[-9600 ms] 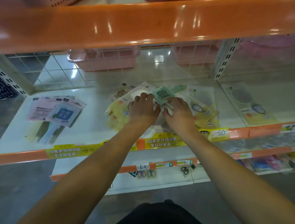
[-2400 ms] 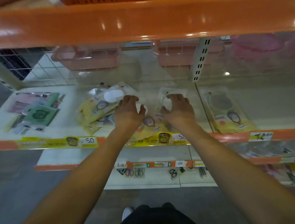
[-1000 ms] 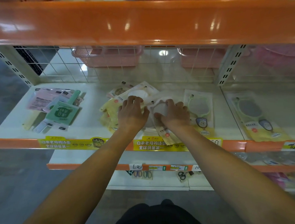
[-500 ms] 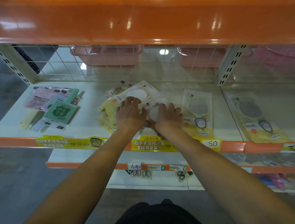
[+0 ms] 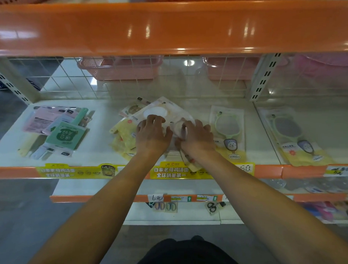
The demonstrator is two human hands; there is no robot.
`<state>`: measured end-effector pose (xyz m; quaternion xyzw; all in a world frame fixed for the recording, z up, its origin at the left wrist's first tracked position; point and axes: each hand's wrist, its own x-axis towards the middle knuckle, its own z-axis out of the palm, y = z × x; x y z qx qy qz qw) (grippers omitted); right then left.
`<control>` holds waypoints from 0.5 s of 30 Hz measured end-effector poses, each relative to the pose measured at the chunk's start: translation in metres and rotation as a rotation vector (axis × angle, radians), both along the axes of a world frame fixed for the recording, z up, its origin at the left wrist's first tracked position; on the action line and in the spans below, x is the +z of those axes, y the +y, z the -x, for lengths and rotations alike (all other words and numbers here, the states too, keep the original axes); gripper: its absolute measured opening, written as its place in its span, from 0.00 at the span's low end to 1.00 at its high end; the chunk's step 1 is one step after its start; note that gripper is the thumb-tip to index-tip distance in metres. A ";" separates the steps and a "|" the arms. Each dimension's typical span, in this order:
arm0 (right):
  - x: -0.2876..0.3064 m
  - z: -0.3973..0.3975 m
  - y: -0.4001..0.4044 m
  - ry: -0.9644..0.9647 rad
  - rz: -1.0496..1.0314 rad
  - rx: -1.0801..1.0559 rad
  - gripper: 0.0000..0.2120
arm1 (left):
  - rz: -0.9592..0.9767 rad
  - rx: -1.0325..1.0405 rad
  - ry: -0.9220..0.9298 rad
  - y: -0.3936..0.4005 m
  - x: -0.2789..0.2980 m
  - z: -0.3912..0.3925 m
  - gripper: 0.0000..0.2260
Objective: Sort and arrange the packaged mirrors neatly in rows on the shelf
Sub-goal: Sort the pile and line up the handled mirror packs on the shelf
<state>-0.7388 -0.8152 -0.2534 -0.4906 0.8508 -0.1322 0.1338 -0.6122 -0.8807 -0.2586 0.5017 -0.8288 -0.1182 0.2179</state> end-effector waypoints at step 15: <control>0.035 0.105 0.045 0.097 0.145 -0.207 0.25 | 0.035 -0.124 0.048 0.035 0.015 0.091 0.17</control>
